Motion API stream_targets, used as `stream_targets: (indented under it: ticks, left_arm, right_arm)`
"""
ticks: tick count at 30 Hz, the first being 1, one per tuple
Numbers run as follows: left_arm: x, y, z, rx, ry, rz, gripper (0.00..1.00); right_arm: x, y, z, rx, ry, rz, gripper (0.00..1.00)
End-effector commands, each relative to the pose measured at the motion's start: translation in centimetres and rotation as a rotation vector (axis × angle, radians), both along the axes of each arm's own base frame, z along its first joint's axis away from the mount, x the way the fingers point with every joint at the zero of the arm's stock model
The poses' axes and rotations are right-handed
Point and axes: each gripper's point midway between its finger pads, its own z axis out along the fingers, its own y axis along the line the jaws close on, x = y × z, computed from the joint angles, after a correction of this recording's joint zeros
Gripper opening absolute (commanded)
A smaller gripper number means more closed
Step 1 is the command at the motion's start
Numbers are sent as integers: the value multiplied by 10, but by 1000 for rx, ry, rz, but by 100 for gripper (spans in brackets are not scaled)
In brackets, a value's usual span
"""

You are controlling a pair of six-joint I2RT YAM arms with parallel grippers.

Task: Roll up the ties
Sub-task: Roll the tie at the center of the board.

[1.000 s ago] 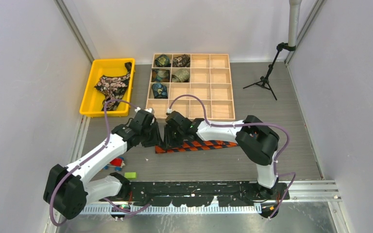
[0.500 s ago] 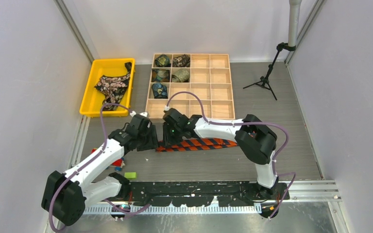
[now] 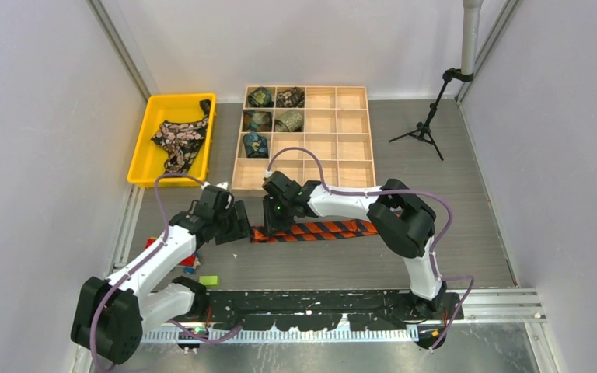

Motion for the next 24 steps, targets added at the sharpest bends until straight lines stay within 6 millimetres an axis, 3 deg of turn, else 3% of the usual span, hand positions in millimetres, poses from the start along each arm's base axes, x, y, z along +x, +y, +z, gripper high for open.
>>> stream_targets:
  ticks: [1, 24]
  left_arm:
    - [12, -11, 10, -93, -56, -25, 59]
    - [14, -28, -11, -282, -31, -45, 58]
  right_arm:
    - [5, 4, 1, 9, -7, 24, 29]
    - [2, -5, -25, -7, 41, 25, 28]
